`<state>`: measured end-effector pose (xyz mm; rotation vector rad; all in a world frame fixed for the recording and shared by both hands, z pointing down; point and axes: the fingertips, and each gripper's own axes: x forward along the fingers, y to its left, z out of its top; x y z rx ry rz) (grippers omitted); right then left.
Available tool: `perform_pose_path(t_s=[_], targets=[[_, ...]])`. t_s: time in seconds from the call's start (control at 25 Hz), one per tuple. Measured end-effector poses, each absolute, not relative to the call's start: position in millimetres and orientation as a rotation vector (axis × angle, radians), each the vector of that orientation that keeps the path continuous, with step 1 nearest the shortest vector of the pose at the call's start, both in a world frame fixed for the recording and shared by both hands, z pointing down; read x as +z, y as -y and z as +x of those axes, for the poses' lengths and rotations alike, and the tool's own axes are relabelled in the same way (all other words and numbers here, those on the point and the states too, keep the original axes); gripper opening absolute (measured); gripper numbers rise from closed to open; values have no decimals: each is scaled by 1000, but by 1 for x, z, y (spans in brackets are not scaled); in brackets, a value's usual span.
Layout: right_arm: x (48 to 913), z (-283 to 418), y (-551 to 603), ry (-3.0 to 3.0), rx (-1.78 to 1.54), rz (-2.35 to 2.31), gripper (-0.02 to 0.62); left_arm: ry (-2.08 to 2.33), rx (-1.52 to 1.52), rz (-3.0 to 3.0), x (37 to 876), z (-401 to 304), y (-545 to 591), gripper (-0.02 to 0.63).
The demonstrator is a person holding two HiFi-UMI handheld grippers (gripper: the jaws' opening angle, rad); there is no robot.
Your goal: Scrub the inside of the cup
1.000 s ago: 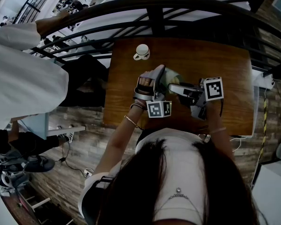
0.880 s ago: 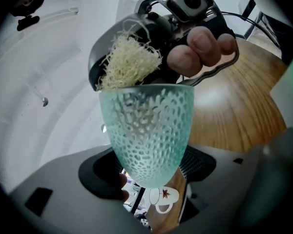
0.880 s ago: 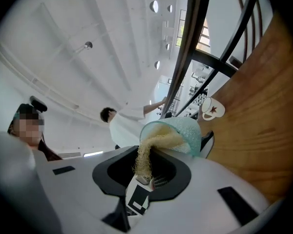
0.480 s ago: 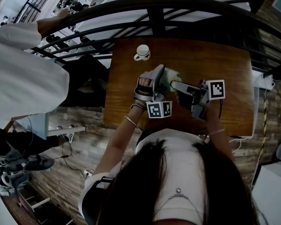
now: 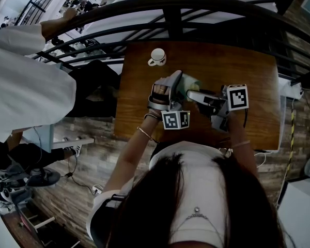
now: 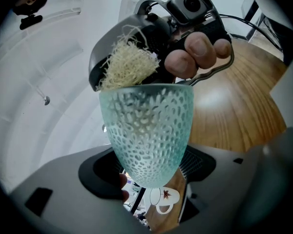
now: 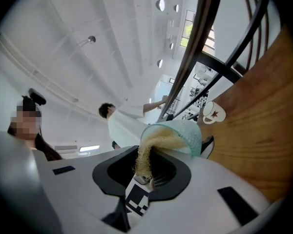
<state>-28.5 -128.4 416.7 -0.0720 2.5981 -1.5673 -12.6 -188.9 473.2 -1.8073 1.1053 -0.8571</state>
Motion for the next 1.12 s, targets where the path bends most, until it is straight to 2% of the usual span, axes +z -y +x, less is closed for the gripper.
perform_pose_path(t_s=[1.12], targets=[[445, -41, 108, -3424, -1096, -163, 80, -1048, -909, -1813, 480, -13, 187, 345]])
